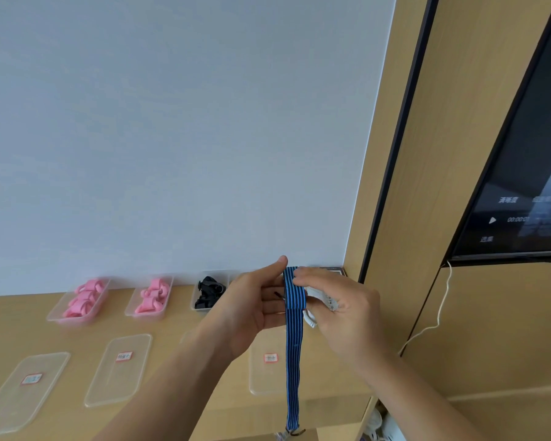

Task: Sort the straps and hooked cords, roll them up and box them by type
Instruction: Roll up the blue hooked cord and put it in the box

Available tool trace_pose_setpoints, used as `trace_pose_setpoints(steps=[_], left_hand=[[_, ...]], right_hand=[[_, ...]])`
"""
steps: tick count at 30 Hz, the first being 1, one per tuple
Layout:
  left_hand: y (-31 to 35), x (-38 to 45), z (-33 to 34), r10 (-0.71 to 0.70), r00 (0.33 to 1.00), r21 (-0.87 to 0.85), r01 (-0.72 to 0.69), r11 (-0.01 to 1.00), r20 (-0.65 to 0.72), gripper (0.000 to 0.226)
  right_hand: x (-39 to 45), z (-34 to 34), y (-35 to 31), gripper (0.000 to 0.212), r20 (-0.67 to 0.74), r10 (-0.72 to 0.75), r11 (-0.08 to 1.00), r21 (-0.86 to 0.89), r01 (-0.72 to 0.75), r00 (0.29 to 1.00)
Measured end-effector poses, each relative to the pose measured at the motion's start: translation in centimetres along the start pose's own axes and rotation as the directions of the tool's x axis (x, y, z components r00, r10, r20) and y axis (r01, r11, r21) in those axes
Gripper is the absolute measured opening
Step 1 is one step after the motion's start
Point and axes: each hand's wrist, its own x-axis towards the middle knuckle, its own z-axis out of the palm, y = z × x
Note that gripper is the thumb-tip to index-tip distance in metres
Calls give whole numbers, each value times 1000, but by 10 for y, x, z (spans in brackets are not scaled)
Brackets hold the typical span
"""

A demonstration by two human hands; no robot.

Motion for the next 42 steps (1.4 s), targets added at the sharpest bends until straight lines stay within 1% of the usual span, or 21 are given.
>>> trace_pose_setpoints(steps=[2,4,7,9,11,12,14,16,17,18,19,20,21,23,25,27,29,31,34,37,42], left_hand=[[1,2,-1,-4,1000,-8,4,1000,5,32],[2,4,-2,-15,1000,-15,15,1000,19,28],[2,6,-4,-9,999,-3,9,1000,34,28],[1,8,-7,24,999,15,-24,1000,30,30],[0,9,-8,60,998,38,-61,997,23,29],[0,11,-8,78,997,52,-79,996,22,29],[-1,12,-6,113,993,83,-114,990,17,26],[-1,12,-4,143,990,114,-144,983,17,23],[-1,12,-2,153,988,126,-154,980,18,23],[0,12,-2,164,986,136,-165,977,18,23],[1,11,-1,174,985,144,-174,974,17,23],[1,10,0,180,984,150,-180,972,17,23],[2,10,0,181,983,153,-182,971,20,22],[1,8,1,180,983,159,-183,970,36,22],[0,7,1,173,984,155,-178,972,43,22],[0,6,2,167,985,136,-172,976,50,23],[-1,5,5,157,986,119,-163,979,59,27],[-3,6,7,137,989,116,-143,983,58,34],[-7,8,10,104,994,123,-109,986,43,44],[-10,10,12,58,998,67,-58,996,0,53],[-13,10,15,32,999,39,-31,999,-10,56]], right_hand=[[-2,1,5,37,26,-73,997,-28,74,997],[-4,2,11,39,42,-113,992,-51,115,993],[-5,2,15,37,44,-134,988,-64,137,990],[-6,2,16,33,56,-153,984,-86,157,987],[-7,1,16,33,63,-131,986,-93,137,989],[-8,0,15,33,60,-92,993,-69,96,994],[-5,-2,8,30,51,28,999,34,-30,998],[0,-2,-2,27,58,220,966,128,-226,974],[3,-2,-5,28,84,339,926,147,-348,937],[7,-2,-6,28,129,447,875,141,-462,885],[10,-1,-5,26,187,526,826,123,-551,830],[13,-2,-3,23,251,573,786,102,-610,780],[15,-3,-2,20,316,593,756,96,-647,741],[18,-5,-1,15,418,595,708,132,-694,686],[21,-8,-1,14,463,601,659,173,-732,651],[23,-10,-1,16,461,621,614,217,-759,634],[25,-11,1,17,438,642,566,283,-774,629],[27,-11,2,18,406,658,545,326,-773,634],[28,-10,3,19,356,668,553,348,-757,653],[28,-10,4,20,311,667,571,370,-732,677],[28,-11,7,21,260,657,583,418,-696,707]])
